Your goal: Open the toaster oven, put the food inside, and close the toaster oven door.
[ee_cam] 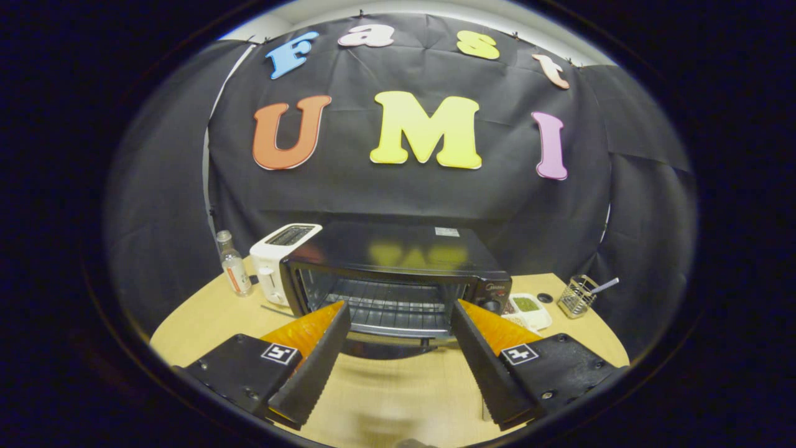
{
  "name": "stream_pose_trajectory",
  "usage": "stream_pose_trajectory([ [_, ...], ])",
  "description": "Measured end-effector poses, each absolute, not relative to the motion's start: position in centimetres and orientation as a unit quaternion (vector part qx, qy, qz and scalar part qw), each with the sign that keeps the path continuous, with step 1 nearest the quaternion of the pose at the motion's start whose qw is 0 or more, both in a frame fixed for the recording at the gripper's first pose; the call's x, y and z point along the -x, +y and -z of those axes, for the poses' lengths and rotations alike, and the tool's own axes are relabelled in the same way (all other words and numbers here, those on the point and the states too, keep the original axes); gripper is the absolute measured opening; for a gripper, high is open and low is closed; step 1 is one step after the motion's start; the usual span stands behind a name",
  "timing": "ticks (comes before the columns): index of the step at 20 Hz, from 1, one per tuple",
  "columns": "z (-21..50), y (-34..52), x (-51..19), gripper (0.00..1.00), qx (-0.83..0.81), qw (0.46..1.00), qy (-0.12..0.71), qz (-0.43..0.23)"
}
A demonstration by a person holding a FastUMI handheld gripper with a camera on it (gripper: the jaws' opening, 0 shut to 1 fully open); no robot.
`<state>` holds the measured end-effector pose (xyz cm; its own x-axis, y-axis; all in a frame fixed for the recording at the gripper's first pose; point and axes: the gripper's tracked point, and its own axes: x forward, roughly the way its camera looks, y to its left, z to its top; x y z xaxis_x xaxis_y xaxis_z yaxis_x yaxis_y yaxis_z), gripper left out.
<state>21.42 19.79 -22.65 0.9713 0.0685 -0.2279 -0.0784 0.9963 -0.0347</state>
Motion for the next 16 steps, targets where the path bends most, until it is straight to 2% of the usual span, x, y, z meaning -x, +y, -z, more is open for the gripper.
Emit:
stream_pose_trajectory([
  [4,25.7,20.5,-22.7,1.0,0.016,0.986,0.158,-0.04],
  [7,26.2,20.4,-22.9,1.0,0.002,0.987,0.157,-0.042],
  [16,31.2,20.4,-18.8,1.0,0.006,0.982,0.185,-0.035],
])
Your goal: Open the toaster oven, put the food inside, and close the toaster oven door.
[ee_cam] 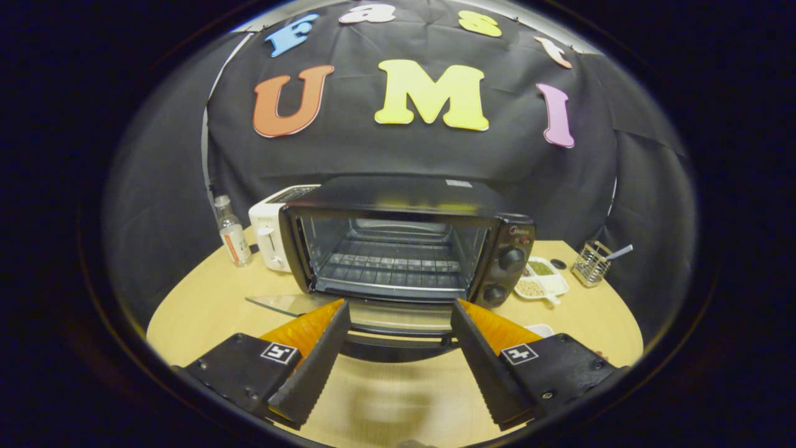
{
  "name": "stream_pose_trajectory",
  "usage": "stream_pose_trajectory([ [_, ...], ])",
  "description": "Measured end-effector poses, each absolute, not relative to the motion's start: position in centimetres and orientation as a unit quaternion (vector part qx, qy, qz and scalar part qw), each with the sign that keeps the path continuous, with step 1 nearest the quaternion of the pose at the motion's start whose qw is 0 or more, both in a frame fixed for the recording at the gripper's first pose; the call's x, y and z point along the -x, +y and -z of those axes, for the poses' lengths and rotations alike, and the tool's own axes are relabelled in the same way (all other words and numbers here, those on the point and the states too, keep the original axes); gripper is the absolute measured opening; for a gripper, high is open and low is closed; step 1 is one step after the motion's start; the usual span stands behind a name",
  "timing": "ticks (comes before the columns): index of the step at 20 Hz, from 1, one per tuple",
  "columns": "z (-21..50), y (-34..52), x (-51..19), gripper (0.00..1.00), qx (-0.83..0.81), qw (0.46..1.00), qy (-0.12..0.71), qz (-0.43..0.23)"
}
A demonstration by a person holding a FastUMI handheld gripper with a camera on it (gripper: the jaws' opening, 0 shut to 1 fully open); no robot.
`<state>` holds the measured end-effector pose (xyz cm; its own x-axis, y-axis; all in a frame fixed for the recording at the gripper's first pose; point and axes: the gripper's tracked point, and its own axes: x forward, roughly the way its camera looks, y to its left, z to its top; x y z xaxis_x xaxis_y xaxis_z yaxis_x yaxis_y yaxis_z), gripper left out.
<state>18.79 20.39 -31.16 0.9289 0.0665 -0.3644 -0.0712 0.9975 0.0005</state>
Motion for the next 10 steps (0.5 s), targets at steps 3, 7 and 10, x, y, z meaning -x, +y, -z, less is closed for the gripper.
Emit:
stream_pose_trajectory([
  [3,33.1,20.3,-17.9,1.0,0.004,0.98,0.194,-0.034],
  [7,36.0,20.4,-16.8,1.0,0.018,0.977,0.211,-0.029],
  [10,38.6,20.3,-16.6,1.0,0.025,0.972,0.23,-0.028],
])
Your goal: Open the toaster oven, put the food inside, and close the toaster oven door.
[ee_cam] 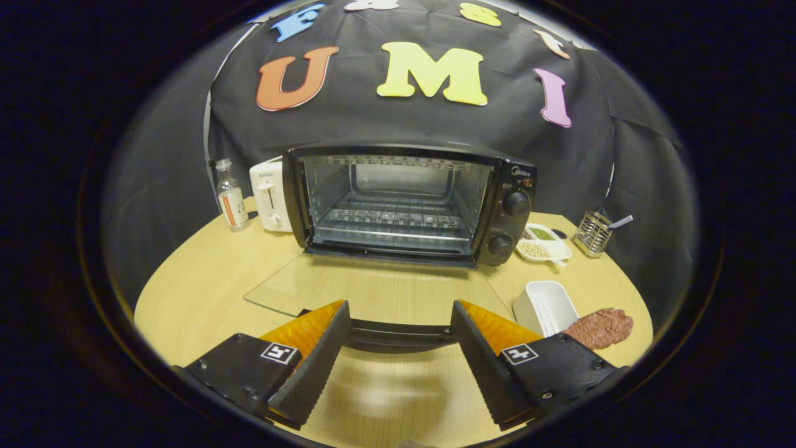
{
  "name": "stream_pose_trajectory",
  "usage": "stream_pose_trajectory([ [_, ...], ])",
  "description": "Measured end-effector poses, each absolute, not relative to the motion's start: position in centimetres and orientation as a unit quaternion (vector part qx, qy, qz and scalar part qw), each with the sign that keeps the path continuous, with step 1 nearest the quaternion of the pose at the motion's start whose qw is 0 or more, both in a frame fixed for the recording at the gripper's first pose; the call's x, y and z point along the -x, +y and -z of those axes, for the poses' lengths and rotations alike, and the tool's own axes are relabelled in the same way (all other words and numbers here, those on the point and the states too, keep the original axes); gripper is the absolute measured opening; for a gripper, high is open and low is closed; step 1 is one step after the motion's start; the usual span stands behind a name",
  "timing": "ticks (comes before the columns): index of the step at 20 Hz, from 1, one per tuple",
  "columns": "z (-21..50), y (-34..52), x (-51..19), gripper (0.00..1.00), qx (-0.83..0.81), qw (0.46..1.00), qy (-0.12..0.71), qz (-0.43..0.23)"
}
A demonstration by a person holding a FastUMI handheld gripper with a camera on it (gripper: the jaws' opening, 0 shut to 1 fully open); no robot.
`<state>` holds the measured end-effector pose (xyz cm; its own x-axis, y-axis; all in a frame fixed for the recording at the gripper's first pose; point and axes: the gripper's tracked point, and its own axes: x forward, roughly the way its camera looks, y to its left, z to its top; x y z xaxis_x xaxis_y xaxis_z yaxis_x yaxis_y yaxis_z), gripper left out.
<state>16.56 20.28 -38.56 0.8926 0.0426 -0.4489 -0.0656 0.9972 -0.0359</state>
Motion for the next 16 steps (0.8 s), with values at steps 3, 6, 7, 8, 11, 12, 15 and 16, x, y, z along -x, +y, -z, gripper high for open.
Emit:
stream_pose_trajectory([
  [3,40.6,20.1,-16.5,1.0,0.002,0.968,0.248,-0.026],
  [6,40.3,20.1,-16.5,1.0,-0.003,0.97,0.243,-0.023],
  [7,40.2,20.1,-16.5,1.0,0.0,0.97,0.242,-0.024],
  [8,40.0,20.1,-16.6,1.0,0.001,0.971,0.238,-0.025],
  [11,38.5,19.0,-16.3,1.0,0.021,0.974,0.225,-0.024],
  [12,37.7,18.2,-16.2,1.0,0.028,0.975,0.219,-0.025],
  [15,34.4,13.3,-16.6,1.0,0.059,0.978,0.197,-0.022],
  [16,33.3,11.0,-16.9,1.0,0.066,0.979,0.192,-0.017],
])
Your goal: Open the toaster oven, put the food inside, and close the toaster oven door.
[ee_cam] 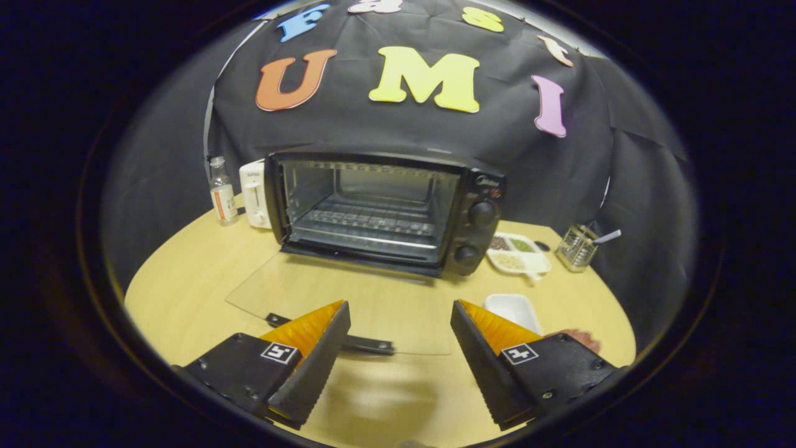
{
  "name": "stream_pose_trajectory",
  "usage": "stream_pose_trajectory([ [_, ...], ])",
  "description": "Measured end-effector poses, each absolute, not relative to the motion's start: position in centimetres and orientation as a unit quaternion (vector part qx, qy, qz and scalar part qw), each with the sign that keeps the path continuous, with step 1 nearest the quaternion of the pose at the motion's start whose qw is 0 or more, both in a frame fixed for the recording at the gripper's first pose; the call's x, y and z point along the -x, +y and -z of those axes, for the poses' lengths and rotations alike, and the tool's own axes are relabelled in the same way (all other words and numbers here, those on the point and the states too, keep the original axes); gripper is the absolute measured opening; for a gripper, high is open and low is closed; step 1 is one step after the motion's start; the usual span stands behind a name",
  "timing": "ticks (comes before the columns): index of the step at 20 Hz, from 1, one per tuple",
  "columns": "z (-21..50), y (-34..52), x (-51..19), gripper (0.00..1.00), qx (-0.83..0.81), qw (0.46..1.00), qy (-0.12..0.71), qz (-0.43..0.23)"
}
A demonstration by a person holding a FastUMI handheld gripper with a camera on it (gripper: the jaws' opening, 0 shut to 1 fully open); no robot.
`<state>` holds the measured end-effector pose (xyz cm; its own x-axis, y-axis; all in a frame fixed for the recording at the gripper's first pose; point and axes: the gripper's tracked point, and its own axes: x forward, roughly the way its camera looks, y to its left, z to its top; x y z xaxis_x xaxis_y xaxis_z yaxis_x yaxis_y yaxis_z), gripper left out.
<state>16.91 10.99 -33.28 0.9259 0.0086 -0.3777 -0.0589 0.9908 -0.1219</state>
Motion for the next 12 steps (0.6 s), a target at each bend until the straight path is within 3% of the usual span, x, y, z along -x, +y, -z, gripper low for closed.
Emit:
stream_pose_trajectory([
  [5,30.0,-0.4,-17.9,1.0,0.064,0.979,0.193,-0.023],
  [8,31.5,-5.7,-17.7,1.0,0.031,0.973,0.228,-0.035],
  [12,35.6,-5.8,-16.6,0.97,-0.091,0.942,0.304,-0.11],
])
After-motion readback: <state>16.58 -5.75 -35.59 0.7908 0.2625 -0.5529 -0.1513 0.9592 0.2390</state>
